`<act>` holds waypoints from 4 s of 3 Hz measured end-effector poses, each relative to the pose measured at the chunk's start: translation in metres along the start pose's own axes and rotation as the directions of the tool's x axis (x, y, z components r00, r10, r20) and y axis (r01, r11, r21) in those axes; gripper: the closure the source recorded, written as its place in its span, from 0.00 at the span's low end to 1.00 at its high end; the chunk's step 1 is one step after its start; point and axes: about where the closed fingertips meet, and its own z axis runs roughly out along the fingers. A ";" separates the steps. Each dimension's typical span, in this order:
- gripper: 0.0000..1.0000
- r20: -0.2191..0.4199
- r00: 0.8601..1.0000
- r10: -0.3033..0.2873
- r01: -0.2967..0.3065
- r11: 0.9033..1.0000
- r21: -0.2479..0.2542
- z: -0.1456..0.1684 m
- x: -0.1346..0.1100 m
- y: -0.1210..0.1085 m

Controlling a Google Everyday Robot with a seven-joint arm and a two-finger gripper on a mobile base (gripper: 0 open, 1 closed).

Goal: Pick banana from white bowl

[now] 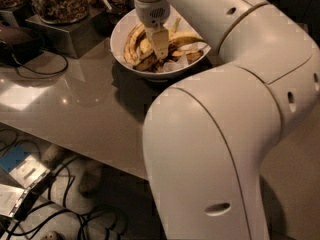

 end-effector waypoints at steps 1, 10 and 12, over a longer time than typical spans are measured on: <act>0.45 -0.004 1.000 -0.013 0.013 1.000 -0.014 0.005 -0.003 0.001; 1.00 0.118 0.986 -0.114 0.098 0.987 0.128 -0.039 -0.002 0.013; 1.00 0.144 0.980 -0.135 0.113 0.982 0.152 -0.064 -0.006 0.052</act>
Offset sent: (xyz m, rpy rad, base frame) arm -0.0288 -0.0108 -0.0094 -0.0642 0.1251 0.0078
